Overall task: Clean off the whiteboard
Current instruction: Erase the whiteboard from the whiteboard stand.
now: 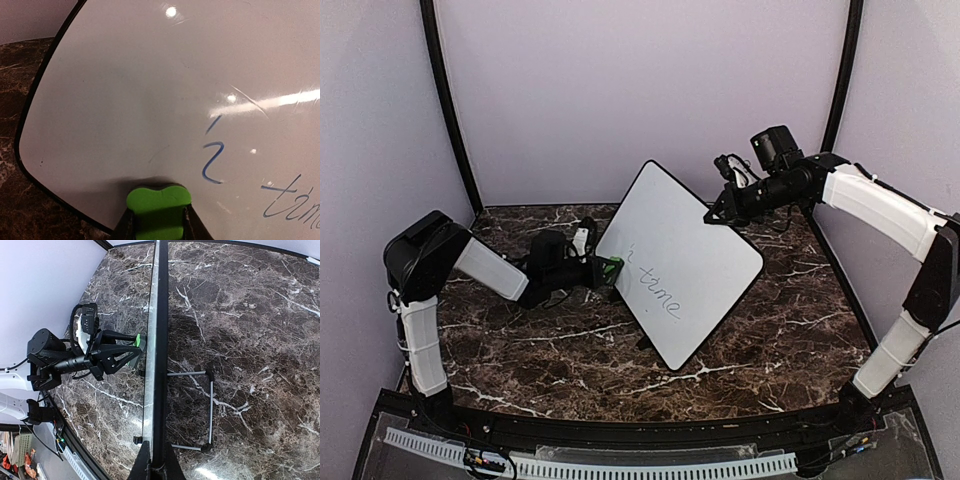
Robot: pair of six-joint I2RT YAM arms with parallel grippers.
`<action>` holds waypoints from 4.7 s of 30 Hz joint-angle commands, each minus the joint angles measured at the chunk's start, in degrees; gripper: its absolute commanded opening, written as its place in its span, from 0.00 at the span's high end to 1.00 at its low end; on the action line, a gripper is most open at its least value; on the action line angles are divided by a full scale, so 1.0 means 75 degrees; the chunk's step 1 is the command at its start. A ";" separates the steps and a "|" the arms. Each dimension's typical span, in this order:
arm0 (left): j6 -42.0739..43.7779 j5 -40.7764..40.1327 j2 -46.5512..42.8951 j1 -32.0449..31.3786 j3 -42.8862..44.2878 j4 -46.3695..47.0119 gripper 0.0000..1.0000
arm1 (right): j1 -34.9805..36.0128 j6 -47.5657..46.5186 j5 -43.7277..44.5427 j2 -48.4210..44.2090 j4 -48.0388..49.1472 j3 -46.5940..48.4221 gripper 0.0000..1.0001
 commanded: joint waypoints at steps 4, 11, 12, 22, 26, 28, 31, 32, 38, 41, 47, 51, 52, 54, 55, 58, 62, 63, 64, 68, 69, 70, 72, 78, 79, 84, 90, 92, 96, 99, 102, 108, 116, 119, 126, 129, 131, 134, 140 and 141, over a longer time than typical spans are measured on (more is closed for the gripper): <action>0.0245 0.0122 -0.0210 -0.0133 0.0336 -0.0592 1.00 | 0.0412 -0.1123 -0.0620 0.0232 -0.0247 -0.0071 1.00; 0.0344 0.0288 -0.0261 -0.0133 0.1275 -0.1058 1.00 | 0.0412 -0.1142 -0.0587 0.0174 -0.0259 -0.0106 1.00; 0.0333 0.0282 -0.0291 -0.0133 0.1321 -0.1067 1.00 | 0.0414 -0.1143 -0.0595 0.0172 -0.0253 -0.0106 1.00; 0.0184 0.0467 -0.0567 -0.0153 -0.0098 -0.0390 1.00 | 0.0417 -0.1148 -0.0614 0.0187 -0.0244 -0.0095 1.00; 0.0279 0.0448 -0.0612 -0.0194 -0.0533 -0.0230 1.00 | 0.0429 -0.1136 -0.0614 0.0188 -0.0247 -0.0083 1.00; 0.0310 0.0480 -0.0610 -0.0236 -0.0568 -0.0188 1.00 | 0.0435 -0.1136 -0.0609 0.0187 -0.0247 -0.0083 1.00; 0.0321 0.0541 -0.0601 -0.0285 -0.0343 -0.0197 1.00 | 0.0446 -0.1136 -0.0598 0.0186 -0.0253 -0.0094 1.00; 0.0327 0.0545 -0.0594 -0.0309 -0.0267 -0.0250 1.00 | 0.0446 -0.1136 -0.0596 0.0187 -0.0261 -0.0086 1.00; 0.0313 0.0726 -0.0493 -0.0364 0.0689 -0.0409 1.00 | 0.0459 -0.1142 -0.0573 0.0178 -0.0259 -0.0089 1.00; 0.0337 0.0725 -0.0466 -0.0375 0.0898 -0.0503 1.00 | 0.0464 -0.1148 -0.0573 0.0181 -0.0270 -0.0083 1.00; 0.0221 0.0618 -0.0444 -0.0390 0.0347 -0.0223 1.00 | 0.0464 -0.1148 -0.0573 0.0186 -0.0259 -0.0095 1.00; 0.0061 0.0566 -0.0456 -0.0411 -0.0432 0.0153 1.00 | 0.0463 -0.1148 -0.0596 0.0230 -0.0259 -0.0077 1.00; 0.0045 0.0542 -0.0454 -0.0413 -0.0522 0.0195 1.00 | 0.0456 -0.1148 -0.0603 0.0233 -0.0259 -0.0072 1.00; 0.0020 0.0478 -0.0456 -0.0414 -0.0705 0.0280 1.00 | 0.0468 -0.1148 -0.0608 0.0233 -0.0264 -0.0074 1.00; 0.0024 0.0444 -0.0454 -0.0414 -0.0756 0.0286 1.00 | 0.0475 -0.1148 -0.0599 0.0233 -0.0258 -0.0072 1.00; 0.0059 0.0388 -0.0456 -0.0414 -0.0690 0.0223 1.00 | 0.0488 -0.1148 -0.0587 0.0225 -0.0259 -0.0093 1.00; 0.0112 0.0280 -0.0450 -0.0414 -0.0135 -0.0094 1.00 | 0.0497 -0.1148 -0.0574 0.0221 -0.0270 -0.0106 1.00; 0.0129 0.0175 -0.0455 -0.0414 0.0119 -0.0242 1.00 | 0.0494 -0.1148 -0.0573 0.0219 -0.0270 -0.0106 1.00; 0.0180 0.0134 -0.0456 -0.0414 0.0240 -0.0331 1.00 | 0.0498 -0.1148 -0.0573 0.0221 -0.0276 -0.0107 1.00; 0.0271 0.0019 -0.0435 -0.0378 0.0955 -0.0730 1.00 | 0.0499 -0.1159 -0.0567 0.0208 -0.0270 -0.0107 1.00; 0.0267 0.0033 -0.0443 -0.0367 0.1009 -0.0756 1.00 | 0.0495 -0.1154 -0.0569 0.0214 -0.0270 -0.0107 1.00; 0.0273 0.0034 -0.0433 -0.0353 0.1061 -0.0806 1.00 | 0.0496 -0.1159 -0.0572 0.0221 -0.0270 -0.0107 1.00; 0.0293 0.0029 -0.0436 -0.0345 0.1034 -0.0849 1.00 | 0.0498 -0.1159 -0.0584 0.0216 -0.0276 -0.0095 1.00; 0.0056 -0.0338 -0.0574 -0.0332 0.0153 -0.0839 1.00 | 0.0497 -0.1171 -0.0561 0.0187 -0.0282 -0.0107 1.00; -0.0041 -0.0398 -0.0604 -0.0321 0.0022 -0.0828 1.00 | 0.0499 -0.1171 -0.0561 0.0186 -0.0282 -0.0107 1.00; -0.0325 -0.0338 -0.0629 -0.0119 -0.0856 -0.0478 1.00 | 0.0493 -0.1171 -0.0600 0.0204 -0.0270 -0.0083 1.00; -0.0588 -0.0020 -0.0356 -0.0005 -0.0992 -0.0300 1.00 | 0.0498 -0.1170 -0.0576 0.0159 -0.0282 -0.0100 1.00; -0.0697 0.0054 -0.0266 -0.0004 -0.1066 -0.0166 1.00 | 0.0495 -0.1171 -0.0561 0.0130 -0.0271 -0.0123 1.00; -0.0789 0.0356 -0.0198 -0.0003 -0.1173 0.0269 1.00 | 0.0499 -0.1160 -0.0555 0.0143 -0.0248 -0.0153 1.00; -0.0763 0.0614 -0.0183 -0.0004 -0.0911 0.0471 1.00 | 0.0497 -0.1170 -0.0584 0.0228 -0.0264 -0.0093 1.00; -0.0757 0.0921 -0.0161 -0.0019 -0.0556 0.0526 1.00 | 0.0503 -0.1171 -0.0596 0.0302 -0.0282 -0.0037 1.00; -0.0615 0.1056 -0.0176 -0.0158 -0.0010 0.0529 1.00 | 0.0506 -0.1160 -0.0561 0.0292 -0.0281 -0.0081 1.00; -0.0306 0.1063 -0.0292 -0.0345 0.0423 0.0147 1.00 | 0.0508 -0.1181 -0.0584 0.0382 -0.0294 -0.0016 1.00; -0.0007 0.0930 -0.0420 -0.0551 0.0384 -0.0099 1.00 | 0.0508 -0.1183 -0.0584 0.0382 -0.0305 -0.0010 1.00; -0.0037 0.0777 -0.0408 -0.0760 -0.0390 0.0282 1.00 | 0.0507 -0.1177 -0.0558 0.0296 -0.0295 -0.0060 1.00; -0.0165 0.0793 -0.0415 -0.0774 -0.0621 0.0448 1.00 | 0.0510 -0.1171 -0.0561 0.0295 -0.0299 -0.0060 1.00; -0.0199 0.0794 -0.0427 -0.0793 -0.0746 0.0514 1.00 | 0.0506 -0.1171 -0.0562 0.0275 -0.0294 -0.0060 1.00; -0.0194 0.0798 -0.0449 -0.0867 -0.0880 0.0536 1.00 | 0.0511 -0.1171 -0.0550 0.0239 -0.0285 -0.0088 1.00; -0.0148 0.0825 -0.0422 -0.0969 -0.0926 0.0577 1.00 | 0.0511 -0.1159 -0.0547 0.0213 -0.0270 -0.0112 1.00; -0.0156 0.0856 -0.0413 -0.0984 -0.0875 0.0585 1.00 | 0.0507 -0.1160 -0.0545 0.0229 -0.0270 -0.0107 1.00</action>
